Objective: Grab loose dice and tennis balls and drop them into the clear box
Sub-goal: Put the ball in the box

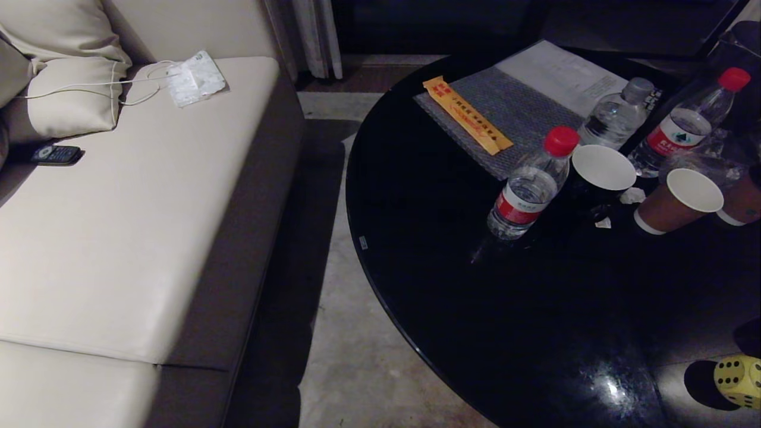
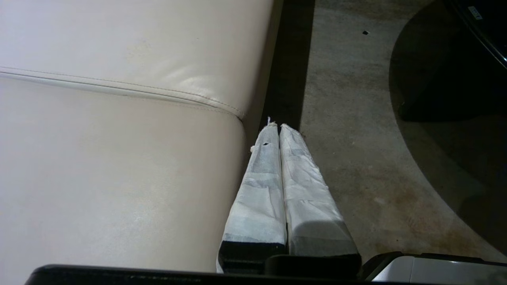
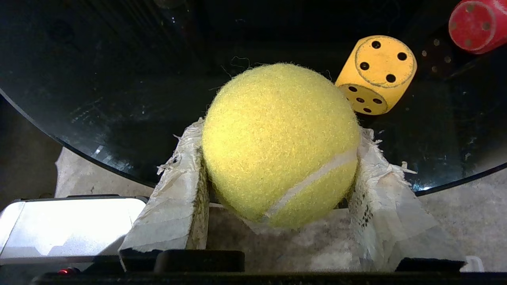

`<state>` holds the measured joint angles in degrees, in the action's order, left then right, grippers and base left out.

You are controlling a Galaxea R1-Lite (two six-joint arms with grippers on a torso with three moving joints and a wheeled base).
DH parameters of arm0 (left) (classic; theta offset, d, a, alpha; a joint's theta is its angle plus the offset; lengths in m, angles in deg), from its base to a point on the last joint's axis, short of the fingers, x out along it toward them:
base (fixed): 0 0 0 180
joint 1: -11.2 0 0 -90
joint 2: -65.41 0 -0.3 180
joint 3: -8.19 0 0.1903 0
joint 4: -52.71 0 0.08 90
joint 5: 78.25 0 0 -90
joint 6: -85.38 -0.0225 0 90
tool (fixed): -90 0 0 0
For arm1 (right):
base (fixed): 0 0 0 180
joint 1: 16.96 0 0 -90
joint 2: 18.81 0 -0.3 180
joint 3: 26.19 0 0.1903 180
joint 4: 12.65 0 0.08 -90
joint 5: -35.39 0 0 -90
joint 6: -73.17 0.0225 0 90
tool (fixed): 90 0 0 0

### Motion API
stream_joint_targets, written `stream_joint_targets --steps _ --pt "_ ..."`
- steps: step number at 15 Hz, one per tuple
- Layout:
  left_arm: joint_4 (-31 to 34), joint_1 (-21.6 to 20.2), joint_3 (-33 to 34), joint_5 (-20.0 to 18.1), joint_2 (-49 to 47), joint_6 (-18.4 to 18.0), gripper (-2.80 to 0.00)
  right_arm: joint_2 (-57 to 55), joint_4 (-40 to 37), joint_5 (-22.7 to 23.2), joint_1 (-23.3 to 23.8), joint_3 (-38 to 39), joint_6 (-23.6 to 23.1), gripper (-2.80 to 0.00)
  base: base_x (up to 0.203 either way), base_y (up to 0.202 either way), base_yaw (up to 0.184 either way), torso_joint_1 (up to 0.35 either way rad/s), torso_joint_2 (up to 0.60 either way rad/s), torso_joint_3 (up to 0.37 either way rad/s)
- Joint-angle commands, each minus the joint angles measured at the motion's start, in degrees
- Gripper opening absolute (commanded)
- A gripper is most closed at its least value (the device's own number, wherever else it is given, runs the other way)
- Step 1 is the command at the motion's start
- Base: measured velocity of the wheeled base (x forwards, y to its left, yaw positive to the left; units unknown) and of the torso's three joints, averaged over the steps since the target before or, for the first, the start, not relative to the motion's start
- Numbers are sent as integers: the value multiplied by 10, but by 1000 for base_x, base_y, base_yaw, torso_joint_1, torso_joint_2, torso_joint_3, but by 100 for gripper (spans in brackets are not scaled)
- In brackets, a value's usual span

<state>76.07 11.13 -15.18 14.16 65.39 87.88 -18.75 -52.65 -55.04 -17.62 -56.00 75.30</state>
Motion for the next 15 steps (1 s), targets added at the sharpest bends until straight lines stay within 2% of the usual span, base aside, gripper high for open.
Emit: stream_joint_targets --steps 1,15 --pt "0 0 1 1 -1 -1 -280 -1 -1 -1 0 0 2 -280 0 0 0 2 2 39" --pt "0 0 1 1 -1 0 -280 -1 -1 3 0 0 -2 -280 0 0 0 3 2 195"
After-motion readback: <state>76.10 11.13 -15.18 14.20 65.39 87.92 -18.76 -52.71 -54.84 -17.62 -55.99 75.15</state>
